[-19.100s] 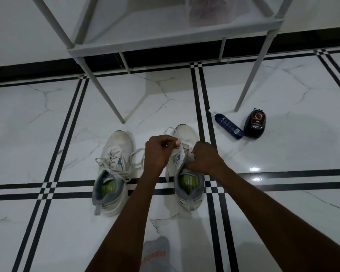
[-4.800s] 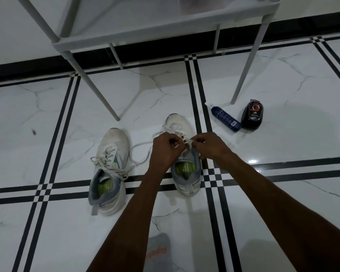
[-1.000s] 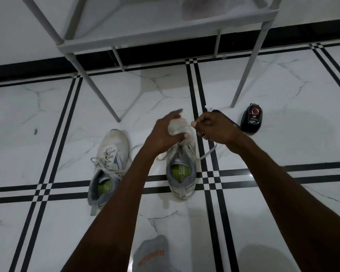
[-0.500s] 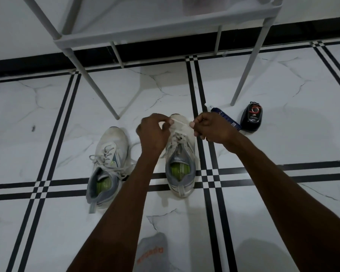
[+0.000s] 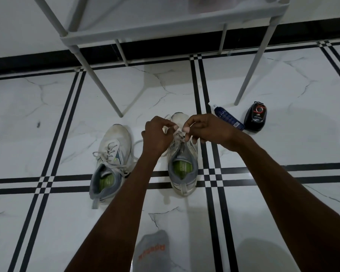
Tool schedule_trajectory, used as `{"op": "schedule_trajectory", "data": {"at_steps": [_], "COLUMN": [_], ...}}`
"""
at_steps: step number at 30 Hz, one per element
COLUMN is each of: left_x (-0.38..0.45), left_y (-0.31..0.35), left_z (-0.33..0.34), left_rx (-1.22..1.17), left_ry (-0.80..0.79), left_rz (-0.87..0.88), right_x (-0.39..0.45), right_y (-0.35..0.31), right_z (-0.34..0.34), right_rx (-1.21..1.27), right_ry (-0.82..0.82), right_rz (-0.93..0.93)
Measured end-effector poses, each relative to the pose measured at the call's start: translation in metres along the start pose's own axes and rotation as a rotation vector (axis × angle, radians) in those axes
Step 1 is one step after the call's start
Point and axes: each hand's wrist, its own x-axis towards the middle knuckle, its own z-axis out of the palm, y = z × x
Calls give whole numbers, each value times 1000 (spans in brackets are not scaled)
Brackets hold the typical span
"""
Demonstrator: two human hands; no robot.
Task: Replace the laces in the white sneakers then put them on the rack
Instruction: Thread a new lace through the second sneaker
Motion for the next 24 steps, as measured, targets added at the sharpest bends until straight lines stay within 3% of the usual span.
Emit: {"op": "schedule_trajectory", "data": {"at_steps": [4, 10, 15, 19, 24], "left_x": [-12, -30, -33, -33, -39], "left_y": [-3, -7, -17, -23, -22], "left_z": [-9, -27, -24, -26, -22], "left_rx": [-93, -88, -209, -466, -603], "left_ry": [-10, -393, -360, -350, -324], "left_rz": [15, -89, -201, -382, -429], "right_x": [5, 21, 29, 32, 39], "right_y": [5, 16, 28, 26, 30], "right_z": [5, 13, 29, 41, 52], "right_rx": [4, -61, -484, -599, -724], "right_ry": [33, 268, 227, 209, 131], "right_rz": [7, 15, -62, -75, -34]}}
